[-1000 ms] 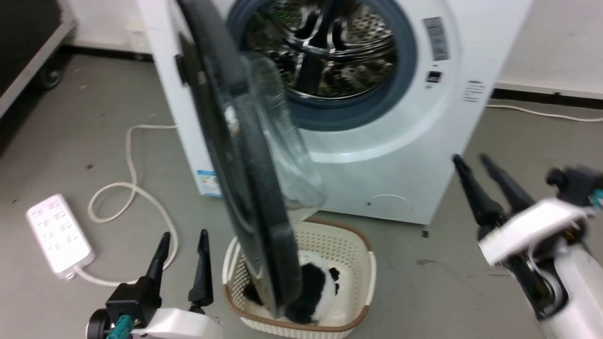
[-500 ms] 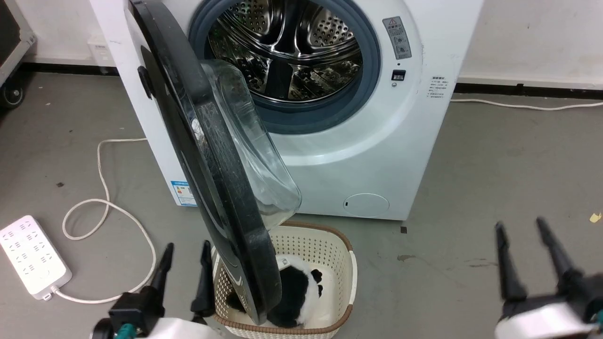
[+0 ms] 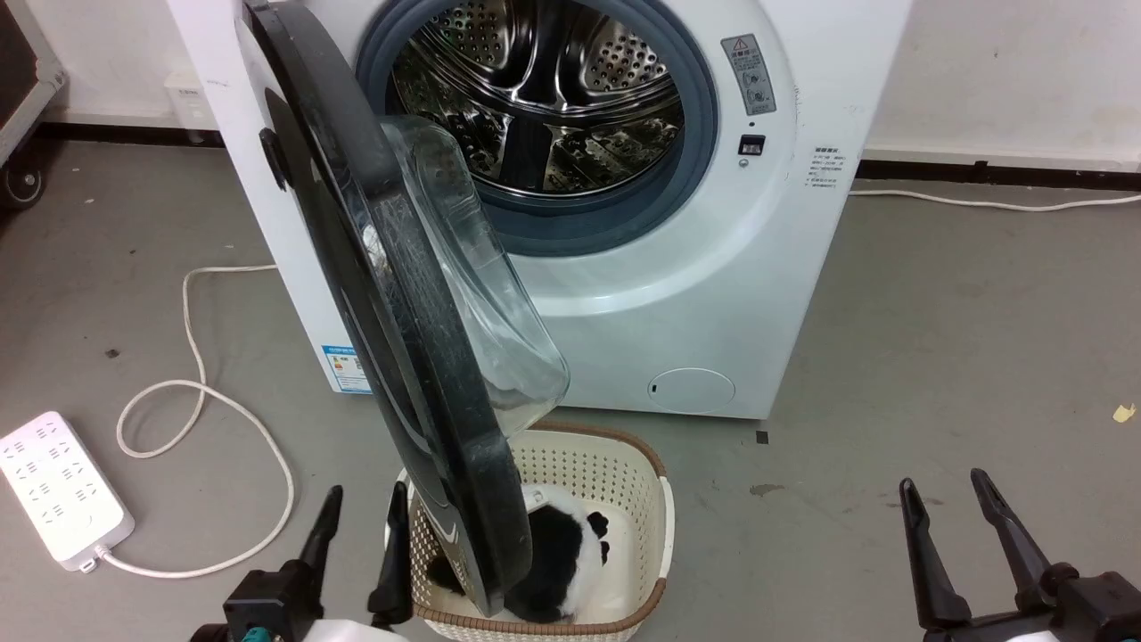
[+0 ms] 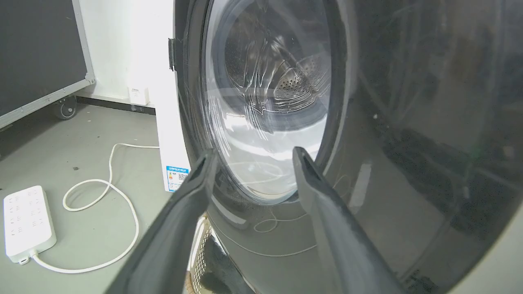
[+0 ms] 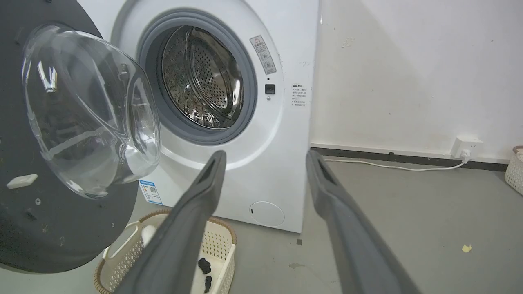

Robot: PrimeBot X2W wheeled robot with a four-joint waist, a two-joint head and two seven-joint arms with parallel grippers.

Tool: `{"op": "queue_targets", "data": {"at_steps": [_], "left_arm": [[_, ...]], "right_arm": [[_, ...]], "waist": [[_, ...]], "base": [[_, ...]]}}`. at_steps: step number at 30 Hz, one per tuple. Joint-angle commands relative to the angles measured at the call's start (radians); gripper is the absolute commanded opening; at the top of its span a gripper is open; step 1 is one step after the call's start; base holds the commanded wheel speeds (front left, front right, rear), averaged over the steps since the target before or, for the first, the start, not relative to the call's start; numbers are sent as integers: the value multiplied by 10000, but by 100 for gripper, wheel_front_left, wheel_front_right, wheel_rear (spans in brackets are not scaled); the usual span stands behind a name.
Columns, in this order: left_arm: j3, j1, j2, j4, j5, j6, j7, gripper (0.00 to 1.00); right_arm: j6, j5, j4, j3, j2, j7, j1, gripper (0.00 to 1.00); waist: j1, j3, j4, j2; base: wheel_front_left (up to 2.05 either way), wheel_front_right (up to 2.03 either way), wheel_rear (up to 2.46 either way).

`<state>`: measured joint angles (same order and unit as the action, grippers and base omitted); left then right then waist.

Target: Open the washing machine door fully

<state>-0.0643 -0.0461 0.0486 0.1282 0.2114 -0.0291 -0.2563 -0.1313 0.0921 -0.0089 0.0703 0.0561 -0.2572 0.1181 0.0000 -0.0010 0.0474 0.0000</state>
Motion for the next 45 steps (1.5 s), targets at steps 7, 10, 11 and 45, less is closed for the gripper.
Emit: {"op": "queue_targets", "data": {"at_steps": [7,10,11,45], "left_arm": [[163,27,16,-236,-98,14,-55,0],[390,132,16,-705,-74,295,-55,0],[501,206,16,-932,-28,386,-55,0],[-3589,675,16,-3862,383,18,909,0]], "right_arm": [[6,193,40,15,-57,-45,38,100],[6,223,29,2,-57,-45,38,100],[6,237,22,-5,-57,-45,43,100],[6,566,253,-11,-58,-45,-82,100]], "waist": [[0,-51,112,0],[0,-89,182,0],[0,-99,203,0],[0,-34,199,0]], "base": [[0,0,0],[0,0,0],[0,0,0],[0,0,0]]}}
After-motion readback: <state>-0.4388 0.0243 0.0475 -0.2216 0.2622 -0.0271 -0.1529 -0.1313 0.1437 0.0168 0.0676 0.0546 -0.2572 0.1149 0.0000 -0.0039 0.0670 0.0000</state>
